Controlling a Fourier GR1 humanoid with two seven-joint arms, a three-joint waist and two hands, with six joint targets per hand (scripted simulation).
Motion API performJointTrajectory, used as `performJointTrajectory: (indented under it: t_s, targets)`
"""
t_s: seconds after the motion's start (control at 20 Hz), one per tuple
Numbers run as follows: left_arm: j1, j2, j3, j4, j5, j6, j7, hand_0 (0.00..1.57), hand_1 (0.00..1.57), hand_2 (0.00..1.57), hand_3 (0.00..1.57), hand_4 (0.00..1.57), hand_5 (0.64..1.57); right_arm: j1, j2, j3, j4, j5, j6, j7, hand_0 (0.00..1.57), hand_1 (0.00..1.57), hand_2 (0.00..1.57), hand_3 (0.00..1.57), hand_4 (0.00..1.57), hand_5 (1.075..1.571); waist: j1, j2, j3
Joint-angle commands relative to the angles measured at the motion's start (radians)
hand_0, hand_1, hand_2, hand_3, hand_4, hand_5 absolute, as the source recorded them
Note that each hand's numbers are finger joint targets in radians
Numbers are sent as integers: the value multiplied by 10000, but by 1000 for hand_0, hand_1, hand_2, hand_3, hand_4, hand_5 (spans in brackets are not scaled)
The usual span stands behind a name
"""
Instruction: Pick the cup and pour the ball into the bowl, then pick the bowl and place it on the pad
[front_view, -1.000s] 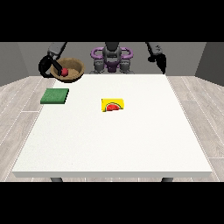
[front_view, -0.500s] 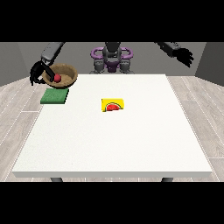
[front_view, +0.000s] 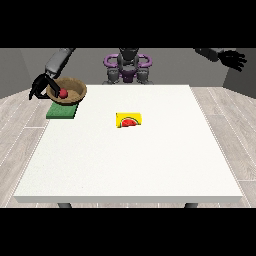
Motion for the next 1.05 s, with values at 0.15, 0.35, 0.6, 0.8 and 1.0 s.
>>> performJointTrajectory:
  t_s: [0.15, 0.35, 0.6, 0.8, 1.0]
  targets:
    - [216, -14, -114, -631, 167, -272, 76, 0, 0, 0, 0, 1188, 1558, -85, -854, -790, 1287, -65, -701, -137, 1218, 1218, 1411, 1299, 0, 1553, 453, 462, 11]
    - [-103, 535, 274, 156, 146, -366, -549, 0, 0, 0, 0, 1174, 1549, -568, -729, -589, 1200, -235, -45, 68, 420, 420, 562, 917, 0, 1518, 198, 755, 1]
    - [-19, 47, -169, -457, 196, -139, 201, 0, 0, 0, 0, 1158, 1547, -880, -950, -483, 1544, -209, 370, 311, 0, 0, 140, 93, 0, 1370, 217, 181, 4]
    - [37, -1676, -1735, -2582, -62, 761, 1974, 0, 0, 0, 0, 902, 1559, -906, -1477, -410, 2161, -14, 683, 923, 0, 0, 0, 0, 0, 1354, 497, -1366, 29]
    - [113, -1606, -1790, -1225, -559, 1223, 2441, 0, 0, 0, 0, 902, 1559, -1891, -249, 288, 785, -131, 1297, 1558, 0, 0, 0, 0, 476, 1434, -511, -3050, -20]
